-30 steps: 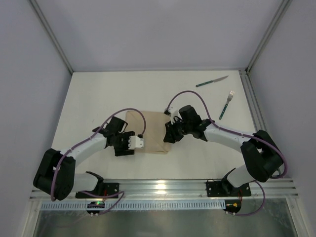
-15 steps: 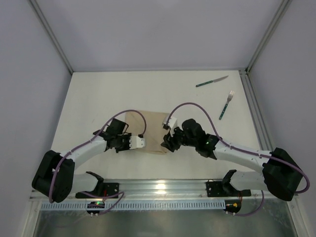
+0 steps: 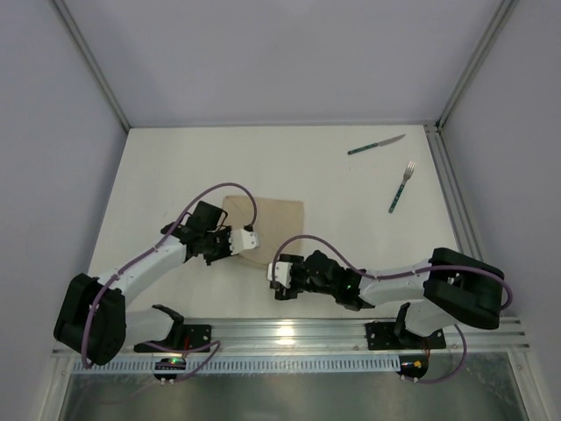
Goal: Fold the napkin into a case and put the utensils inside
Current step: Pick up the upper triangle-folded napkin from the center of the board, then turn over the upper triangle folded napkin at the center of the board.
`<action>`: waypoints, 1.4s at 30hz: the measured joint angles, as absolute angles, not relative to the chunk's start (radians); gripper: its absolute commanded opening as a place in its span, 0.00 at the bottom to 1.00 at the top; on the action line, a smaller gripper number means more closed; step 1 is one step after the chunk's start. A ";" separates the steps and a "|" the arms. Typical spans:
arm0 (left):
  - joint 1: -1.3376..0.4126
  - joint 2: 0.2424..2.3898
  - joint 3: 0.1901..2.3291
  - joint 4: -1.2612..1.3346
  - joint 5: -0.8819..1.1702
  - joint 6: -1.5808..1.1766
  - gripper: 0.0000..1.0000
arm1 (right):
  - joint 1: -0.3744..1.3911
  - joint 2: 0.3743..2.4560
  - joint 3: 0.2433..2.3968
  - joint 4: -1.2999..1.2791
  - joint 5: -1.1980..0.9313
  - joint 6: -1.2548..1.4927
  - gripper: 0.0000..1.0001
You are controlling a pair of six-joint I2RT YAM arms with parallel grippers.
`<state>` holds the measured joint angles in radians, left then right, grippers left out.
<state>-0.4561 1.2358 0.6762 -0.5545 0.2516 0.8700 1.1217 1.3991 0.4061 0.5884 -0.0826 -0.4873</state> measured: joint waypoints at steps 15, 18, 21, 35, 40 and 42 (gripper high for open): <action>-0.456 1.235 0.704 -0.611 0.262 0.842 0.00 | 1.203 1.706 0.572 0.662 0.139 -0.621 0.71; -0.456 1.235 0.710 -0.622 0.266 0.840 0.00 | 1.205 1.722 0.585 0.667 0.199 -0.631 0.71; -0.456 1.235 0.715 -0.629 0.271 0.840 0.00 | 1.208 1.729 0.587 0.670 0.254 -0.635 0.71; -0.456 1.250 0.723 -0.656 0.292 0.841 0.00 | 1.232 1.798 0.601 0.681 0.410 -0.653 0.27; -0.450 1.284 0.728 -0.659 0.294 0.840 0.00 | 1.258 1.789 0.589 0.662 0.422 -0.649 0.13; -0.449 1.289 0.729 -0.662 0.299 0.840 0.00 | 1.263 1.786 0.589 0.647 0.420 -0.645 0.04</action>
<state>-0.4492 1.2892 0.7292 -0.6624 0.2993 0.8402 1.2629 1.7859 0.5888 0.6472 0.4202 -0.6445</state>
